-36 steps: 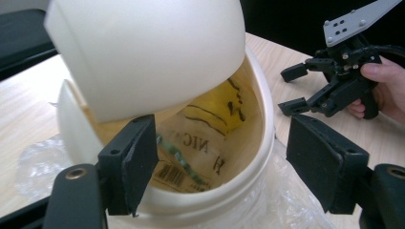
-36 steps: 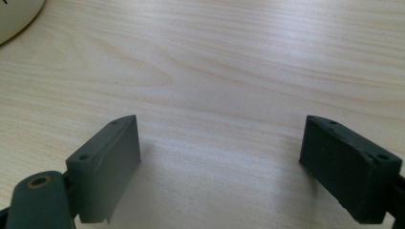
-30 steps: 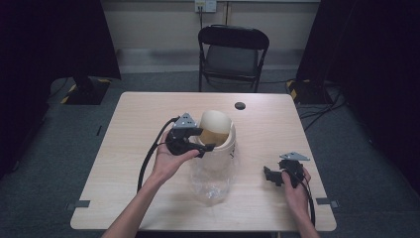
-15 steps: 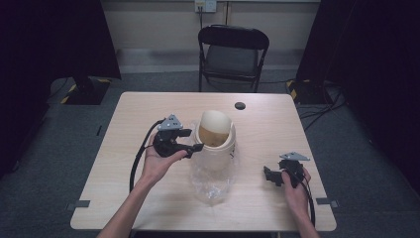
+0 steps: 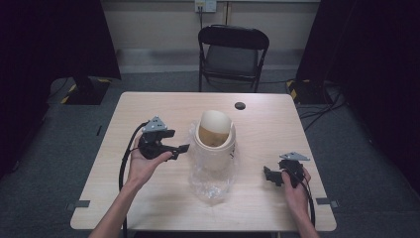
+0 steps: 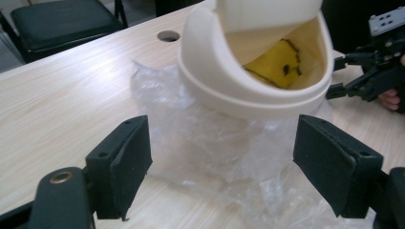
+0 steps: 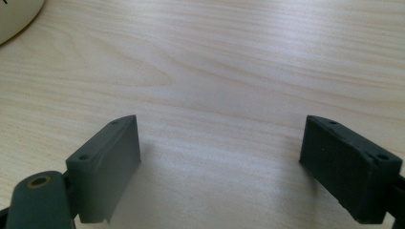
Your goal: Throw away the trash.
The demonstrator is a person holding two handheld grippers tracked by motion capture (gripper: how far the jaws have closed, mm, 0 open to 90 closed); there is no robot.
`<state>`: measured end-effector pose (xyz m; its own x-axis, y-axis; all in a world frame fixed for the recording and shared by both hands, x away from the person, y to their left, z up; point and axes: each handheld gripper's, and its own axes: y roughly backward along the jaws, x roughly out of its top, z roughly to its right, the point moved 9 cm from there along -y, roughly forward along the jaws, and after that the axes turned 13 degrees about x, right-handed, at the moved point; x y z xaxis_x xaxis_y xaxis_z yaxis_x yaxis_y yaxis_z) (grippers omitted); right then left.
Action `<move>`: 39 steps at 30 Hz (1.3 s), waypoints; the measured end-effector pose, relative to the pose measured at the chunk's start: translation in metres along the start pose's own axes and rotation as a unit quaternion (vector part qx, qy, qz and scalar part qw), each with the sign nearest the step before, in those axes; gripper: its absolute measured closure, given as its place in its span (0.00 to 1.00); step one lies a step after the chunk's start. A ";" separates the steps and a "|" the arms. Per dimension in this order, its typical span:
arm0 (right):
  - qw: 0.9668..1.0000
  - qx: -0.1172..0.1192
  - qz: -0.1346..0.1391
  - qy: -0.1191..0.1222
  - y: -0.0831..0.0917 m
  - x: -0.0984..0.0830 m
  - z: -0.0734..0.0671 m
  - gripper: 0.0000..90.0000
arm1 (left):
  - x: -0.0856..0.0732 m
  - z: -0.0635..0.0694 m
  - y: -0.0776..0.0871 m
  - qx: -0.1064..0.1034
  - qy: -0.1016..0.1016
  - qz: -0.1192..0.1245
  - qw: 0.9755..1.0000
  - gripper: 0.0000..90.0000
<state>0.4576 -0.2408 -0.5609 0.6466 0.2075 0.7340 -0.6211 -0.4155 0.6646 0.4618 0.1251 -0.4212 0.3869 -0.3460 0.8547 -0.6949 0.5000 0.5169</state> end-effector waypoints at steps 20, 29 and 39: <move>1.000 -0.001 0.000 0.000 0.000 0.000 0.000 0.14 | -0.066 -0.046 0.018 0.052 0.053 -0.042 0.996 0.25; 1.000 0.000 0.000 0.000 0.000 0.000 0.000 0.14 | -0.094 -0.061 0.027 0.078 0.066 -0.056 0.993 0.22; 1.000 0.000 0.000 -0.001 0.000 0.000 0.000 0.14 | -0.135 -0.073 0.028 0.099 0.057 -0.113 0.987 0.20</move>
<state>0.4575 -0.2409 -0.5609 0.6474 0.2069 0.7336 -0.6208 -0.4152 0.6650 0.4340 0.2435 -0.5188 0.6029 -0.3338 0.7246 -0.6840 0.2513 0.6849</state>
